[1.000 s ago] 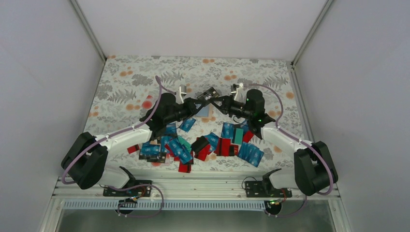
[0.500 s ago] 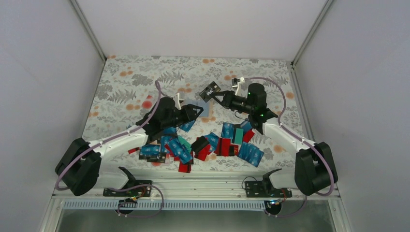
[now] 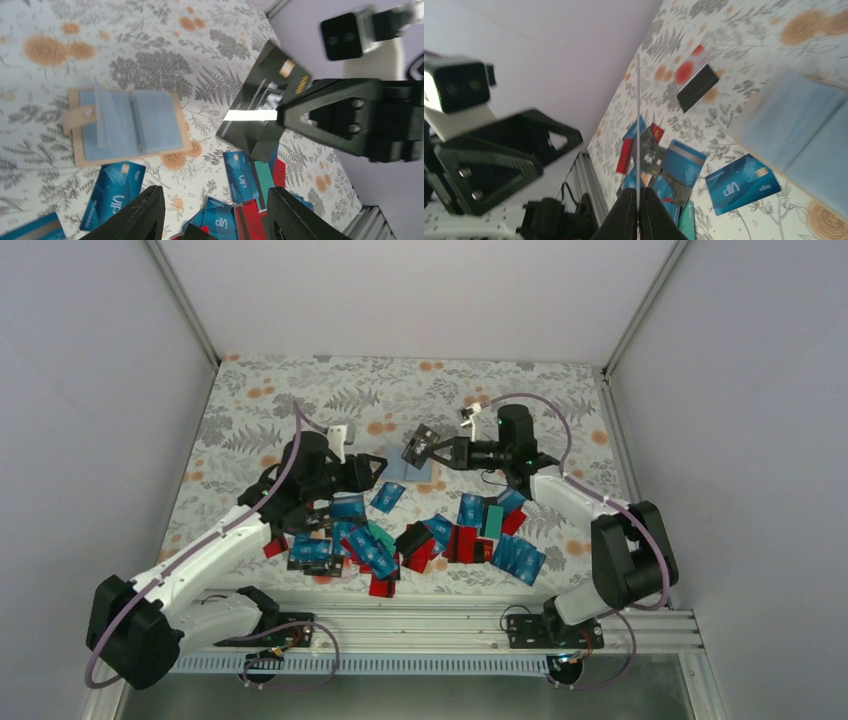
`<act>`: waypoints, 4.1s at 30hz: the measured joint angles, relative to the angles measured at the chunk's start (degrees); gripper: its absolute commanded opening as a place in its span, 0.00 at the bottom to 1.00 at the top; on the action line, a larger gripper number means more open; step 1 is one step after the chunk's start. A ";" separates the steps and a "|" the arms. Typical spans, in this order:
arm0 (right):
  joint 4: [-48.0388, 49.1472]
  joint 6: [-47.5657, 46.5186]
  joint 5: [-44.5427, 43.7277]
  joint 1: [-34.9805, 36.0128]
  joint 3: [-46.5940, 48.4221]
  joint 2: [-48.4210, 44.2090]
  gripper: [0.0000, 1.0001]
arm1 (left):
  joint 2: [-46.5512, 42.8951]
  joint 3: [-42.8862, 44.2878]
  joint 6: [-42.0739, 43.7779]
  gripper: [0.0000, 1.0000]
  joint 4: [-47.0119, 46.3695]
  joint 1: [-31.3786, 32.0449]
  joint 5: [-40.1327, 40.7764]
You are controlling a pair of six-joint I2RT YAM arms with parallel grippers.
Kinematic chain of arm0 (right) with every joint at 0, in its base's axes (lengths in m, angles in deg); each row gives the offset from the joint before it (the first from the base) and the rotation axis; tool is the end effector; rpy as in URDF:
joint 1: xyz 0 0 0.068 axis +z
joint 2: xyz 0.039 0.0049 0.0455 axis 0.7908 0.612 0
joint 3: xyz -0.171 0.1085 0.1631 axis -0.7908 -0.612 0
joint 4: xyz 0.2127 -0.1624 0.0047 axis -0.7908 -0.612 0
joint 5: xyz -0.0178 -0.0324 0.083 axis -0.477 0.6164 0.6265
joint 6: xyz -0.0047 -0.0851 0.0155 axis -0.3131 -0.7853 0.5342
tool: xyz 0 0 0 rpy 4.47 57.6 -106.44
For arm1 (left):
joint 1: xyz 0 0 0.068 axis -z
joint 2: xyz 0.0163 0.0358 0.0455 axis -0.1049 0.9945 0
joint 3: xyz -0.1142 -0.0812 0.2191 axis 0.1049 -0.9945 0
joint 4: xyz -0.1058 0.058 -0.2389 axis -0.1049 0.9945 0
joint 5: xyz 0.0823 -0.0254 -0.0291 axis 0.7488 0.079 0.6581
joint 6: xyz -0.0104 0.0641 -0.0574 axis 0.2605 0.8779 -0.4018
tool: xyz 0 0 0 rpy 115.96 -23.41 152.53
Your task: Put the credit cards into the card holder
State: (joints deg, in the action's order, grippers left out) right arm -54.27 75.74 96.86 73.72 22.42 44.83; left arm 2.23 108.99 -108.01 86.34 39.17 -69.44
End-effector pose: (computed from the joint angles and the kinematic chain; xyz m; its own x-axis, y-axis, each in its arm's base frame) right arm 0.3060 0.1833 0.2163 -0.8440 0.0771 -0.5308 -0.4702 0.3696 0.8014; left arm 0.2385 -0.1742 0.2402 -0.7269 -0.2186 -0.6510 0.3151 0.7362 -0.5990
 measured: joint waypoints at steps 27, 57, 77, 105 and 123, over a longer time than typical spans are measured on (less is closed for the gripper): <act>-2.84 -19.80 22.25 7.82 1.49 -5.70 0.05 | -9.53 3.85 18.12 0.23 6.05 -2.54 -23.69; -9.94 -19.80 2.84 8.90 5.73 -6.29 0.51 | -7.63 3.41 14.93 0.02 5.35 -2.56 -16.13; -24.11 -14.67 -23.82 8.48 19.96 19.37 0.25 | 22.58 14.16 9.81 0.02 2.69 -3.54 -4.92; -29.44 -15.96 -29.29 4.83 23.04 29.86 0.15 | 40.33 19.10 8.48 0.02 -3.91 -8.79 -14.47; -27.74 -15.93 -28.74 4.61 21.79 29.49 0.12 | 44.54 19.52 3.69 0.02 -8.37 -10.23 -16.39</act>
State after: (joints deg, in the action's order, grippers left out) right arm -82.01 59.81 68.12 78.33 44.21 74.31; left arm 46.78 128.51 -104.32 77.97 28.94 -85.83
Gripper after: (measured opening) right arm 0.126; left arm 0.025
